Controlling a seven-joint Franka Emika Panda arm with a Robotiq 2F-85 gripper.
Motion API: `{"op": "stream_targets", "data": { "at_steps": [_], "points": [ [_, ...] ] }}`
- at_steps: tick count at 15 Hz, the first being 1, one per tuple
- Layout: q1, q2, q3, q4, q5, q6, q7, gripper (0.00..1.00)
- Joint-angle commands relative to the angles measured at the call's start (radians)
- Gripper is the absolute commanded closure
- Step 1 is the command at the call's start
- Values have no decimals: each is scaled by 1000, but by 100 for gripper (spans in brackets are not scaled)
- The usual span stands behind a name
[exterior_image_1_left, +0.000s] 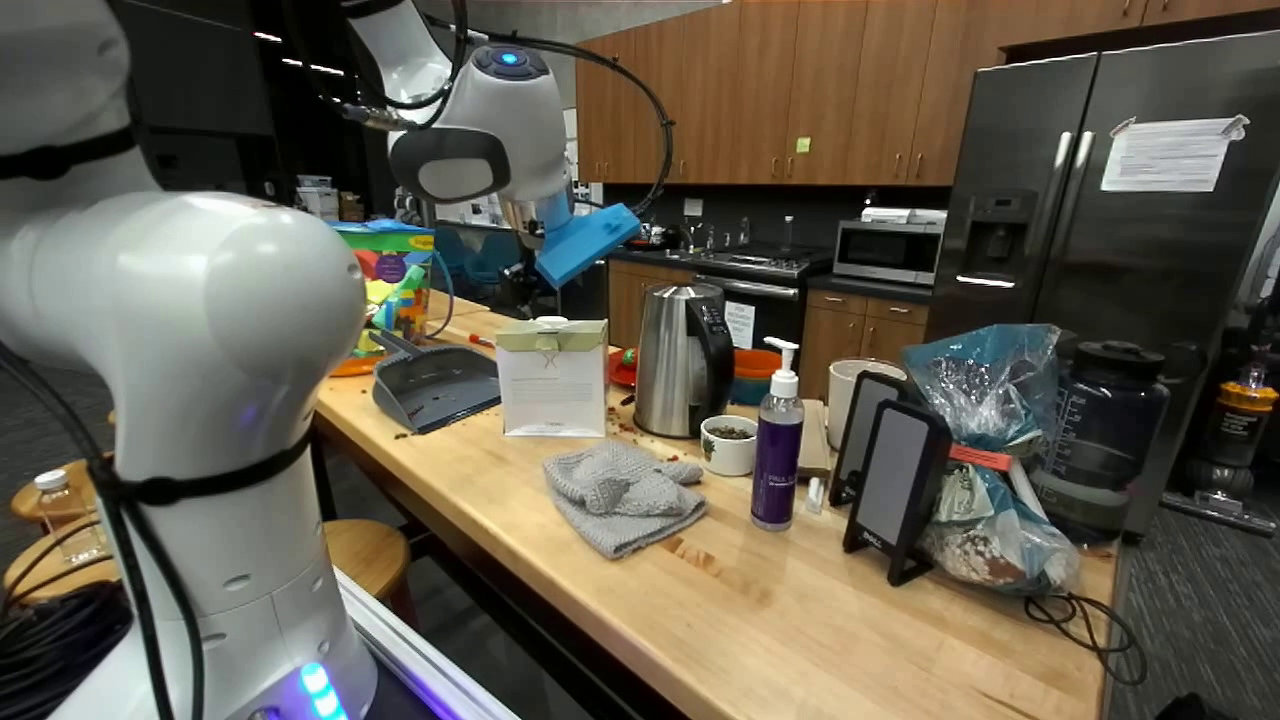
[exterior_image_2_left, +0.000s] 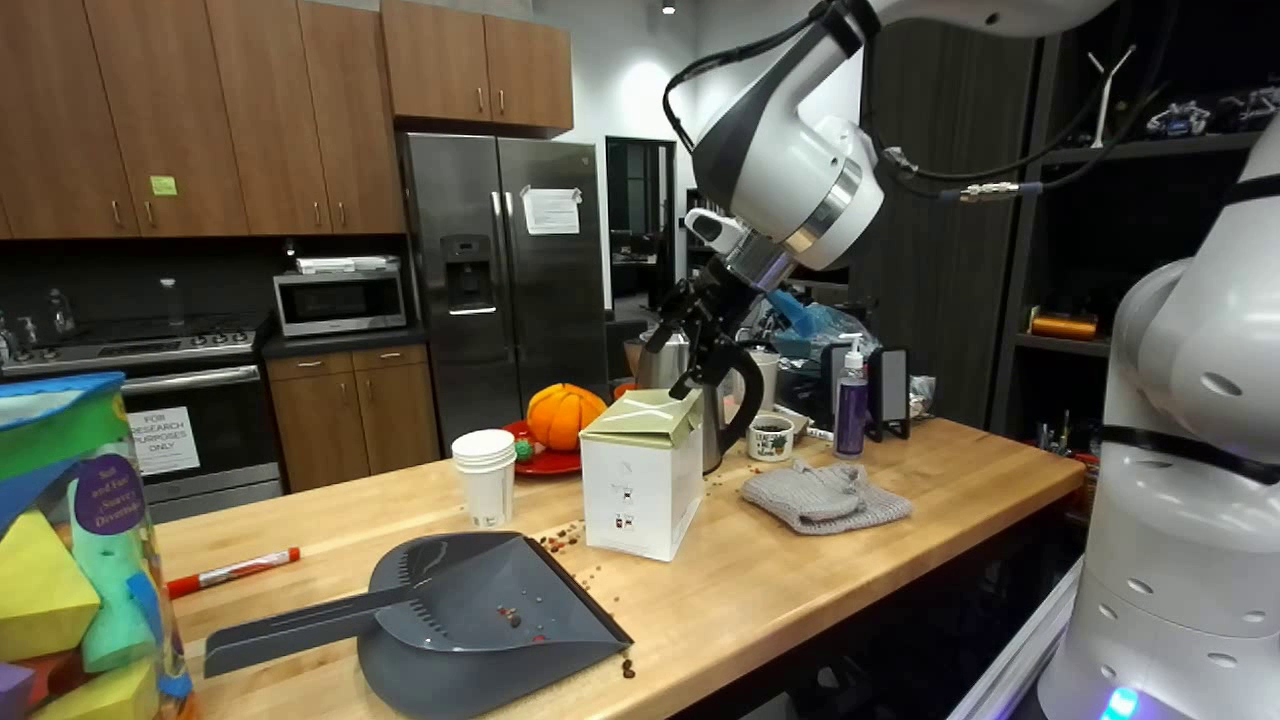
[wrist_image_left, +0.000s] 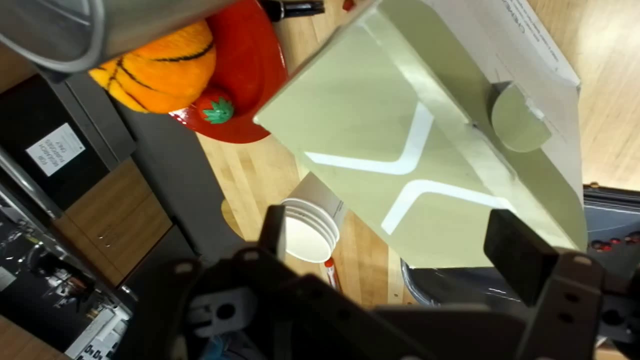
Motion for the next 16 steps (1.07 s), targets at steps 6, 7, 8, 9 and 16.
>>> {"op": "stream_targets", "data": {
  "at_steps": [6, 7, 8, 9, 16],
  "points": [
    [6, 10, 27, -15, 53, 59, -81, 0],
    [13, 19, 26, -15, 70, 70, -95, 0],
    [13, 25, 23, -15, 85, 64, -112, 0],
    [14, 34, 21, -15, 102, 62, -131, 0],
    [16, 61, 21, -15, 234, 57, -264, 0]
  ]
}}
